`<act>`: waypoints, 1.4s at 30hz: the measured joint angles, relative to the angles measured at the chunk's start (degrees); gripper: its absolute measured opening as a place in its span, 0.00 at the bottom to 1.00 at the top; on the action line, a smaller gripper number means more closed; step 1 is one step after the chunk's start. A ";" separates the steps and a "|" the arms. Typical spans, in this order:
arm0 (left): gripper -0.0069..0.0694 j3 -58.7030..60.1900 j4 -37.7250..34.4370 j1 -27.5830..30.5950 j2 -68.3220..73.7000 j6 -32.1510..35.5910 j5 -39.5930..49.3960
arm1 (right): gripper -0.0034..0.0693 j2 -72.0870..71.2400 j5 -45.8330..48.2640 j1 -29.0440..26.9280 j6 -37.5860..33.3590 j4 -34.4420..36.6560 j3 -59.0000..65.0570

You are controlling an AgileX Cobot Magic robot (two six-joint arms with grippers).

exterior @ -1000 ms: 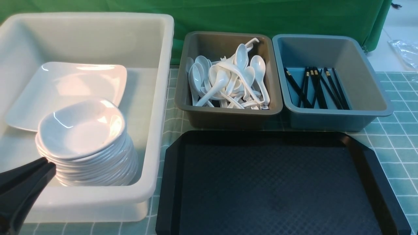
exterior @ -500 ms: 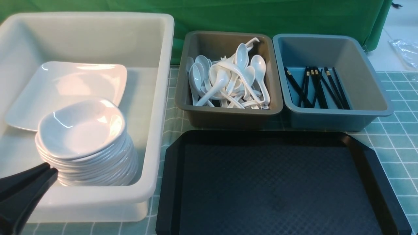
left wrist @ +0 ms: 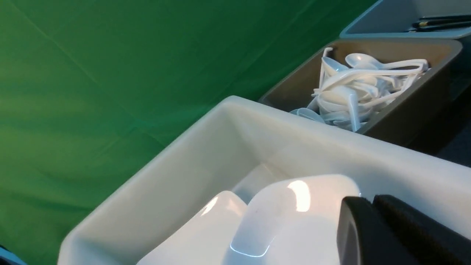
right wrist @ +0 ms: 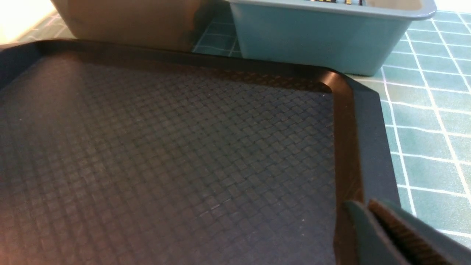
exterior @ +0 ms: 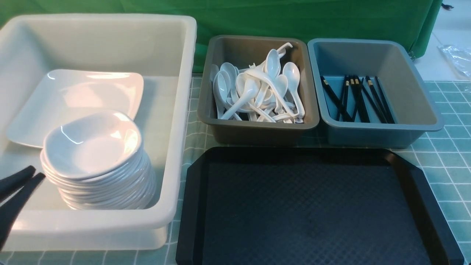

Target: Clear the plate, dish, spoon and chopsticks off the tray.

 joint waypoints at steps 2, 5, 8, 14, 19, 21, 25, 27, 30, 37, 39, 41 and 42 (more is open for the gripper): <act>0.11 0.43 -0.11 1.37 -1.56 -0.01 0.00 | 0.16 0.00 0.00 0.00 0.00 0.00 0.00; 0.11 2.33 -1.67 5.22 -5.57 -3.51 0.21 | 0.17 0.00 0.00 0.00 0.00 0.00 0.00; 0.11 5.41 0.68 9.97 -9.47 -11.39 -0.11 | 0.18 0.00 0.00 0.00 0.00 0.00 0.00; 0.11 14.57 9.63 18.08 -14.24 -38.86 -0.43 | 0.20 0.00 0.00 0.00 0.00 -0.05 0.00; 0.11 18.40 11.18 18.68 -14.53 -47.99 4.33 | 0.22 0.00 0.01 0.00 0.02 -0.05 0.00; 0.11 18.51 11.18 18.62 -14.53 -48.73 4.95 | 0.22 -0.04 -0.05 0.00 0.02 -0.11 0.00; 0.11 18.51 11.18 18.62 -14.53 -49.35 4.35 | 0.23 -0.04 -0.05 0.00 0.02 -0.15 0.00; 0.11 18.51 11.18 18.62 -14.53 -49.40 4.35 | 0.24 -0.04 -0.05 0.00 0.02 -0.15 0.00; 0.11 18.51 11.18 18.62 -14.53 -49.55 4.30 | 0.25 -0.04 -0.05 0.00 0.02 -0.15 0.00; 0.11 18.51 11.18 18.67 -14.53 -49.55 4.30 | 0.28 -0.04 0.01 0.00 0.07 -0.17 0.00; 0.11 18.51 11.18 18.67 -14.53 -49.55 4.24 | 0.28 -0.04 0.01 0.00 0.17 -0.17 0.00; 0.11 18.51 11.18 18.67 -14.53 -49.55 4.18 | 0.29 -0.04 0.01 0.00 0.17 -0.17 0.00; 0.11 18.51 11.18 18.67 -14.53 -49.55 4.18 | 0.30 -0.04 0.01 0.00 0.17 -0.17 0.00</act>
